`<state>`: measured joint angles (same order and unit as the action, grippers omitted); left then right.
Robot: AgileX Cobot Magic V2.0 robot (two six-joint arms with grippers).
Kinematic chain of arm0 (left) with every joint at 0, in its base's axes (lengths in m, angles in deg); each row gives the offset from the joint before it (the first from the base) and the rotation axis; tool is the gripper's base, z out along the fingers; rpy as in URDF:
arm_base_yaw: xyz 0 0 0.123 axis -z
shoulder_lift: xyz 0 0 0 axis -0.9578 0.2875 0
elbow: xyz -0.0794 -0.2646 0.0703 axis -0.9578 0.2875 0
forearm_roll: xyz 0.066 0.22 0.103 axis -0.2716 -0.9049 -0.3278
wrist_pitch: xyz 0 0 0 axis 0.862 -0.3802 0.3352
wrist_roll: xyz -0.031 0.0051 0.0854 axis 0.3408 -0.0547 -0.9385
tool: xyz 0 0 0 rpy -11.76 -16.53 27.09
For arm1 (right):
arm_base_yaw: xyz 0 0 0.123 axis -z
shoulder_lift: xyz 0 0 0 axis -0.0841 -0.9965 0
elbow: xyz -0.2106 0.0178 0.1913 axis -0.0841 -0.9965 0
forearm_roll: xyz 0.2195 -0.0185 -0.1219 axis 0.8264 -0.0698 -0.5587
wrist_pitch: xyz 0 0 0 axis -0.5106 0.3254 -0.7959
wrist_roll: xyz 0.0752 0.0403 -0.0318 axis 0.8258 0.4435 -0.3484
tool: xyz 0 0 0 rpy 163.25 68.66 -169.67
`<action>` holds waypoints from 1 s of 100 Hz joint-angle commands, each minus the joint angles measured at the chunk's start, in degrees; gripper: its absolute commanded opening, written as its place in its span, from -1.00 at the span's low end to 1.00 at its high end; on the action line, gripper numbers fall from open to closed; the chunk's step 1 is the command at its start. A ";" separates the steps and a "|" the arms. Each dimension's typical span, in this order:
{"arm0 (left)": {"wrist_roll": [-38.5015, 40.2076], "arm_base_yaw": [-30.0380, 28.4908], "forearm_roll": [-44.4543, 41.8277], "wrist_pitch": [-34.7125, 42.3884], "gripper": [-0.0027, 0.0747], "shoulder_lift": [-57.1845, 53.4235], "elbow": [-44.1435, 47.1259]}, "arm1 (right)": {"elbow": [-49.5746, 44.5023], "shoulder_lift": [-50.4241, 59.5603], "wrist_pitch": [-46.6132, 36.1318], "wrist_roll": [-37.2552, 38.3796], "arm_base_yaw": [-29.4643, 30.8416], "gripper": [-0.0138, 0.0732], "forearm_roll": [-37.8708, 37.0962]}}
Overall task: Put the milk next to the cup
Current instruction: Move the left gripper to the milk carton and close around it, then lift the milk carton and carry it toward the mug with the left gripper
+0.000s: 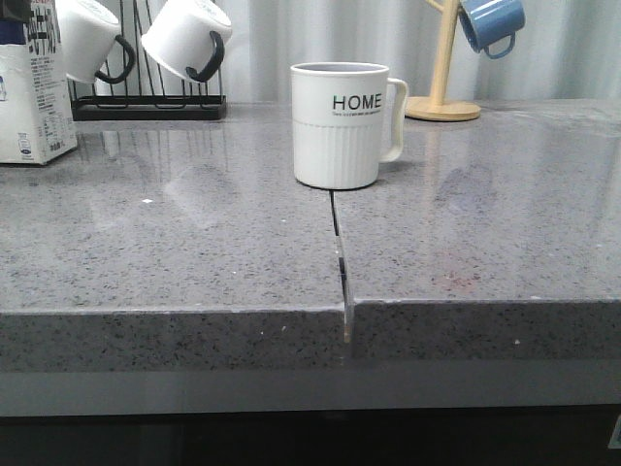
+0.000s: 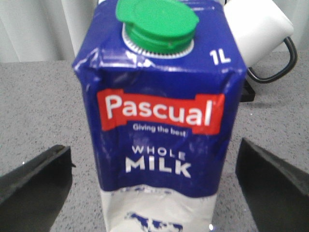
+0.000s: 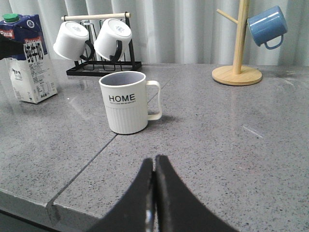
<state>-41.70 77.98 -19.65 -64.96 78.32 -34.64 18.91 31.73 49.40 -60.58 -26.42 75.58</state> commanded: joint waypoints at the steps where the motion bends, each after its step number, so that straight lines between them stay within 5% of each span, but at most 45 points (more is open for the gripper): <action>1: 0.65 0.48 0.04 5.87 0.74 -0.77 -2.76 | 1.55 -0.40 -4.56 -0.14 0.07 -0.84 0.26; 57: 1.19 0.25 0.54 15.66 0.68 8.36 -7.10 | 1.55 -0.40 -4.56 -0.14 0.07 -0.84 0.26; 64: 1.19 0.25 0.54 15.75 0.49 8.44 -7.10 | 1.55 -0.40 -4.56 -0.14 0.07 -0.84 0.26; 83: 1.19 0.25 0.54 15.86 -0.42 8.44 -7.10 | 1.55 -0.40 -4.56 -0.14 0.07 -0.84 0.26; 100: 1.19 1.10 0.54 15.86 -0.49 7.29 -7.10 | 1.55 -0.40 -4.56 -0.14 0.07 -0.84 0.26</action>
<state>-41.08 78.36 -19.54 -54.58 89.06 -39.74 18.91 31.73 49.40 -60.58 -26.42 75.58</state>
